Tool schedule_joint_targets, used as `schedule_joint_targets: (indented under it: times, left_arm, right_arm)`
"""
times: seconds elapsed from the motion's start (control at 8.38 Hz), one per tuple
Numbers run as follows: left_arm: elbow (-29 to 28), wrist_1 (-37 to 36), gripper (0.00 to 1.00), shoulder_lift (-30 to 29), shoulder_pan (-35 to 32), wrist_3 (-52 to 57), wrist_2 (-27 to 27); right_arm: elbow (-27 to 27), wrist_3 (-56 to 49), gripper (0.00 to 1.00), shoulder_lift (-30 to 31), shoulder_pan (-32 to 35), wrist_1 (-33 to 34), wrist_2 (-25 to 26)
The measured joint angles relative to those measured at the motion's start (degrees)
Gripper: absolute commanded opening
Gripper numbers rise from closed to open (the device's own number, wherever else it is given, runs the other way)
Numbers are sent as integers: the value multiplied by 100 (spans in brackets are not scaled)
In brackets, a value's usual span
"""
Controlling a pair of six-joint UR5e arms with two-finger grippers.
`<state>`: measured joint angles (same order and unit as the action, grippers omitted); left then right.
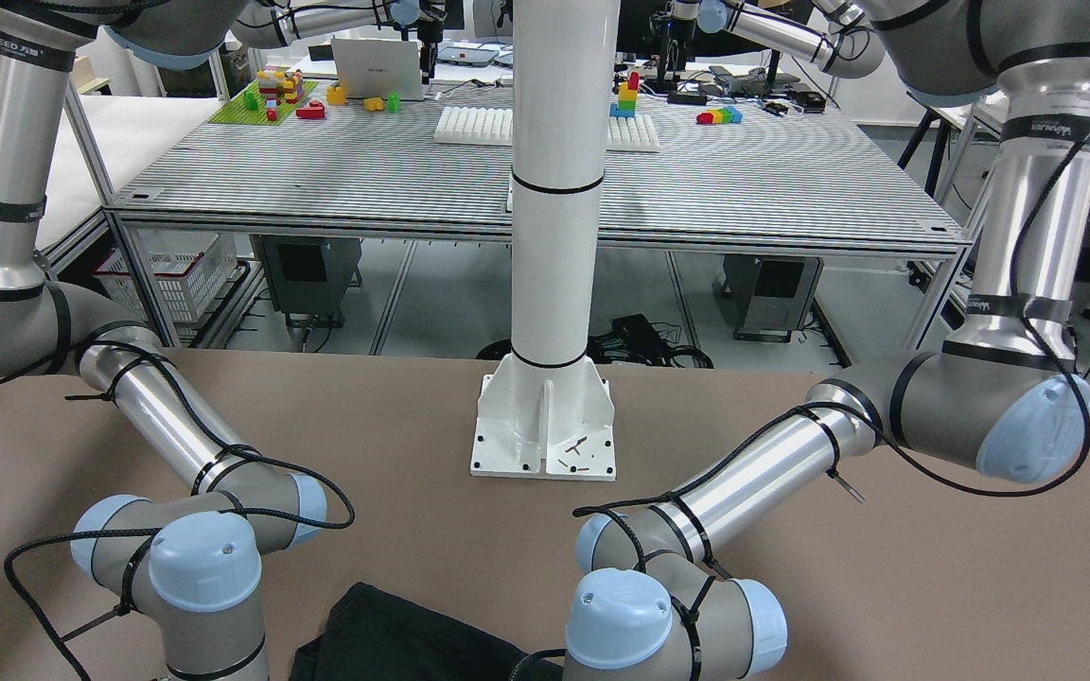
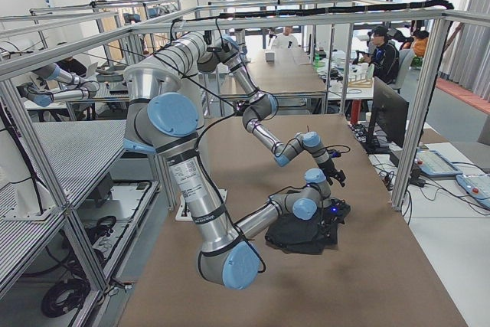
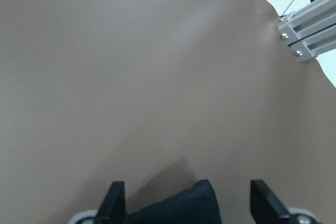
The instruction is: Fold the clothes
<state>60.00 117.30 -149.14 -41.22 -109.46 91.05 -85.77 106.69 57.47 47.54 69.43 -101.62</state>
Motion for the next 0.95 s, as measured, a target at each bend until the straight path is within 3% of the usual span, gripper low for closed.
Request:
schedule_joint_targets:
  times: [0.24,0.48,0.6,0.72,0.95]
  left_arm:
    - [58,-30,95,19,-86,226,102]
    - [595,-511,95,458,-247,1735,339]
    - [1141,-1074,95,855,-358,2794,384]
    - [1790,-1718,95,1338,-522,3835,383]
    - [3325,-2502,95,2882,-1013,5705,360]
  right_arm:
    - [-97,-299,95,128,34,-21,-81]
    - [-251,-1816,95,481,186,-17,-145]
    - [-304,-3123,95,717,341,-3,-214]
    - [-304,-3196,95,729,352,-2,-216]
    - [-304,-3196,95,729,352,-2,-216]
